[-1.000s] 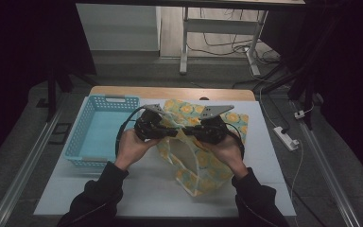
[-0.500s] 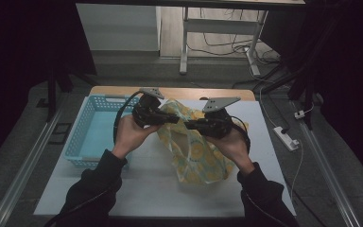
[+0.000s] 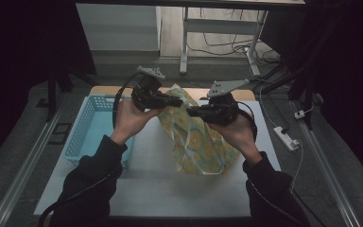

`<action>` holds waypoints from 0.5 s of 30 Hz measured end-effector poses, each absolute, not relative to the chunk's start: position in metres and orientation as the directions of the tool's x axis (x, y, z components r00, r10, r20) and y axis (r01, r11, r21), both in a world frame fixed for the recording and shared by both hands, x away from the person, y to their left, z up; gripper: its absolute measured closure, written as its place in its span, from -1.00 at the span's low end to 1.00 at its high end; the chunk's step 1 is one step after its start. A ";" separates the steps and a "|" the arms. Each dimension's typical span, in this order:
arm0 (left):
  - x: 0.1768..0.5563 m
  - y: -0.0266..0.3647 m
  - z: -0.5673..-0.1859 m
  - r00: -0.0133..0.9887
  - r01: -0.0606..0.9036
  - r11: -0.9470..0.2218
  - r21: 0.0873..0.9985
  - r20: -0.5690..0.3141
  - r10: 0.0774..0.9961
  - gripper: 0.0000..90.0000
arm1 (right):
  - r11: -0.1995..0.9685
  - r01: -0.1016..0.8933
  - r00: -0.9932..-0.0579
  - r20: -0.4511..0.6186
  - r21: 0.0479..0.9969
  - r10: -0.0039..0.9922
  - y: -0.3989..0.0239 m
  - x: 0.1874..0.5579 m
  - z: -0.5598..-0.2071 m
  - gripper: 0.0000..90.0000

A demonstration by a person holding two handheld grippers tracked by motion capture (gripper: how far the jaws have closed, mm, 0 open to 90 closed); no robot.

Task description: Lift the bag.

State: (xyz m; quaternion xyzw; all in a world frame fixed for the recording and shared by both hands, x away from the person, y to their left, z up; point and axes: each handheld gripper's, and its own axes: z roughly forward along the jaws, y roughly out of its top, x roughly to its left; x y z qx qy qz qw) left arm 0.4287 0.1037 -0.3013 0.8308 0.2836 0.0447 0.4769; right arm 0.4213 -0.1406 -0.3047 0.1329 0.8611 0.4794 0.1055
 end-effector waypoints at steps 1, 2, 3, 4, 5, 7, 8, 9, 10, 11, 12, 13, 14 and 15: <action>0.429 0.104 -0.298 0.836 0.425 -0.385 0.819 -0.192 0.514 0.98 | 0.502 0.123 -0.942 -0.058 0.856 0.330 -0.141 0.421 -0.301 1.00; 0.428 0.103 -0.293 0.837 0.420 -0.390 0.820 -0.183 0.516 0.98 | 0.498 0.120 -0.943 -0.058 0.859 0.328 -0.142 0.421 -0.298 1.00; 0.429 0.102 -0.289 0.836 0.416 -0.392 0.821 -0.175 0.520 0.98 | 0.492 0.118 -0.944 -0.057 0.863 0.326 -0.142 0.422 -0.293 1.00; 0.429 0.102 -0.285 0.836 0.412 -0.395 0.821 -0.169 0.522 0.98 | 0.487 0.118 -0.944 -0.055 0.865 0.325 -0.143 0.422 -0.289 1.00; 0.430 0.102 -0.281 0.836 0.411 -0.391 0.823 -0.169 0.523 0.98 | 0.482 0.118 -0.944 -0.053 0.868 0.326 -0.143 0.423 -0.286 1.00; 0.432 0.101 -0.273 0.834 0.405 -0.391 0.826 -0.158 0.529 0.98 | 0.477 0.117 -0.942 -0.055 0.871 0.332 -0.145 0.425 -0.279 1.00; 0.433 0.101 -0.269 0.831 0.407 -0.388 0.827 -0.159 0.533 0.98 | 0.475 0.116 -0.940 -0.058 0.872 0.335 -0.145 0.426 -0.275 1.00; 0.434 0.101 -0.266 0.830 0.406 -0.383 0.830 -0.159 0.534 0.98 | 0.475 0.114 -0.939 -0.062 0.873 0.339 -0.145 0.427 -0.272 1.00; 0.435 0.101 -0.262 0.829 0.406 -0.382 0.831 -0.159 0.535 0.98 | 0.469 0.115 -0.938 -0.059 0.876 0.341 -0.146 0.428 -0.269 1.00; 0.436 0.100 -0.259 0.827 0.405 -0.380 0.832 -0.156 0.540 0.98 | 0.463 0.115 -0.938 -0.058 0.879 0.343 -0.146 0.429 -0.266 1.00; 0.436 0.100 -0.256 0.827 0.400 -0.377 0.835 -0.152 0.541 0.98 | 0.463 0.111 -0.936 -0.065 0.879 0.347 -0.147 0.430 -0.262 1.00; 0.437 0.101 -0.252 0.827 0.399 -0.373 0.838 -0.153 0.541 0.98 | 0.460 0.109 -0.934 -0.068 0.881 0.350 -0.147 0.431 -0.258 1.00; 0.438 0.101 -0.249 0.825 0.396 -0.368 0.841 -0.150 0.544 0.98 | 0.456 0.109 -0.934 -0.067 0.883 0.351 -0.147 0.432 -0.255 1.00; 0.438 0.101 -0.246 0.824 0.394 -0.365 0.844 -0.148 0.547 0.98 | 0.455 0.105 -0.932 -0.071 0.884 0.354 -0.147 0.432 -0.251 1.00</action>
